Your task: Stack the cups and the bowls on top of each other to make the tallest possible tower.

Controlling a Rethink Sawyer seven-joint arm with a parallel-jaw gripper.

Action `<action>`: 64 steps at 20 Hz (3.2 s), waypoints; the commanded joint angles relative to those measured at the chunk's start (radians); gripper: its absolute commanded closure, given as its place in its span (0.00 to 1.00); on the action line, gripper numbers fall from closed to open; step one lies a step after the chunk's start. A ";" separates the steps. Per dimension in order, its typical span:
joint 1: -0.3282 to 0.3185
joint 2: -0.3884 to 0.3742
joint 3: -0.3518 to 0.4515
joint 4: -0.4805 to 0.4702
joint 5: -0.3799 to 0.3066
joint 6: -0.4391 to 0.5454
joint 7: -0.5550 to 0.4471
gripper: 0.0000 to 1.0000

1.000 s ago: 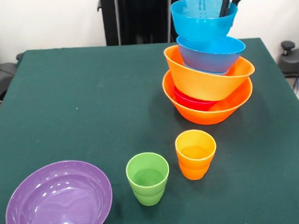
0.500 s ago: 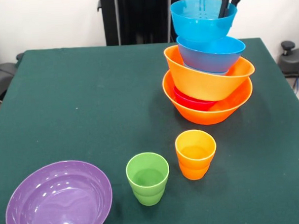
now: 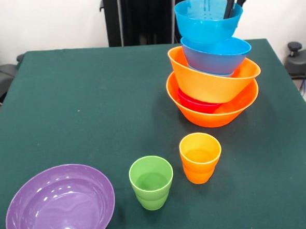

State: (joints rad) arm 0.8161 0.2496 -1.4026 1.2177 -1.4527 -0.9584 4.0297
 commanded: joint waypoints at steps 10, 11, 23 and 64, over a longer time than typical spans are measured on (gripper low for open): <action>-0.001 0.018 0.209 -0.047 -0.005 -0.107 0.120 1.00; -0.003 0.018 0.211 -0.049 -0.001 -0.103 0.114 1.00; -0.018 0.021 0.230 -0.059 0.026 -0.031 0.073 1.00; -0.048 0.011 0.249 -0.091 0.135 0.117 -0.024 1.00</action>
State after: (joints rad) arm 0.8039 0.2391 -1.3460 1.2177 -1.3914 -0.9565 4.0297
